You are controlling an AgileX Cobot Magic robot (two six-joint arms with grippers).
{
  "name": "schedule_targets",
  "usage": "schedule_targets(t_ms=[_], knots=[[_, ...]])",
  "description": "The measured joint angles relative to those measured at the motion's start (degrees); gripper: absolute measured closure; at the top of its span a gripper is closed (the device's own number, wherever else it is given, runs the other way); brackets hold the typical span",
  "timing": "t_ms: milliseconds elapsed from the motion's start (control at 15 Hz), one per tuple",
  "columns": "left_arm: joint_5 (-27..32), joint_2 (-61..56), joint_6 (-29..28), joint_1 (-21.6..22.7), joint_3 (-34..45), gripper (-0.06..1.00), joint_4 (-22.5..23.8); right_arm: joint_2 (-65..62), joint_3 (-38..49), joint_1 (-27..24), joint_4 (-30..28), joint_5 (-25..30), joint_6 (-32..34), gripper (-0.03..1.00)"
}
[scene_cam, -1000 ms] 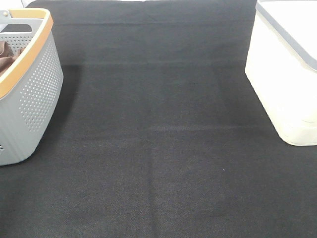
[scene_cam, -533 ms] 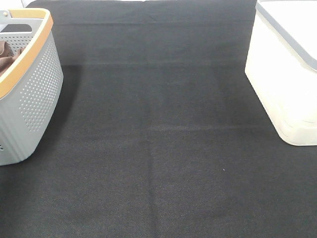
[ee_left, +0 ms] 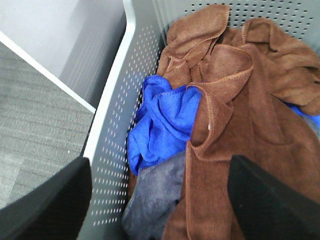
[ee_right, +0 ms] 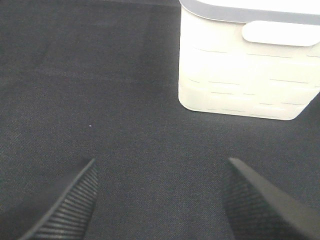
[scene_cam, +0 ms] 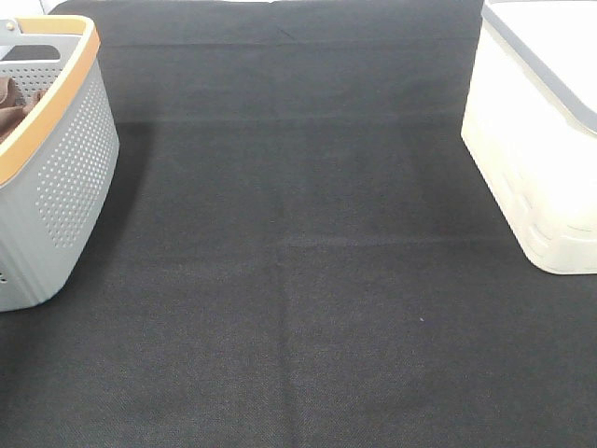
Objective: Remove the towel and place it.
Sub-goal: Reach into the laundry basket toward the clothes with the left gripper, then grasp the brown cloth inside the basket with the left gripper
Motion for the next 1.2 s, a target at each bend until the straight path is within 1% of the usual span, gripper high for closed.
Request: schedule_targets(t_ms=[133, 200, 267, 400, 600, 733, 867, 1200], knots=[[3.61, 7.68, 0.06, 0.0, -7.45, 0.22, 0.0, 0.0, 0.0, 0.0, 0.0, 0.0, 0.0, 0.3], [7.22, 13.06, 0.34, 0.0, -13.64, 0.22, -0.29, 0.0, 0.0, 0.0, 0.0, 0.0, 0.0, 0.3], [9.68, 16.27, 1.2, 0.0, -17.19, 0.22, -0.97, 0.0, 0.0, 0.0, 0.0, 0.0, 0.0, 0.3], [13.29, 22.29, 3.84, 0.0, -23.78, 0.22, -4.53, 0.0, 0.0, 0.0, 0.0, 0.0, 0.0, 0.3], [15.3, 29.45, 6.82, 0.0, -31.28, 0.22, -11.8, 0.0, 0.0, 0.0, 0.0, 0.0, 0.0, 0.3], [17.13, 31.97, 7.39, 0.11, -33.29, 0.22, -12.89, 0.0, 0.0, 0.0, 0.0, 0.0, 0.0, 0.3], [18.79, 33.75, 7.68, 0.34, -33.46, 0.22, -13.18, 0.0, 0.0, 0.0, 0.0, 0.0, 0.0, 0.3], [18.11, 36.1, 8.25, 0.52, -33.46, 0.22, -13.35, 0.0, 0.0, 0.0, 0.0, 0.0, 0.0, 0.3]])
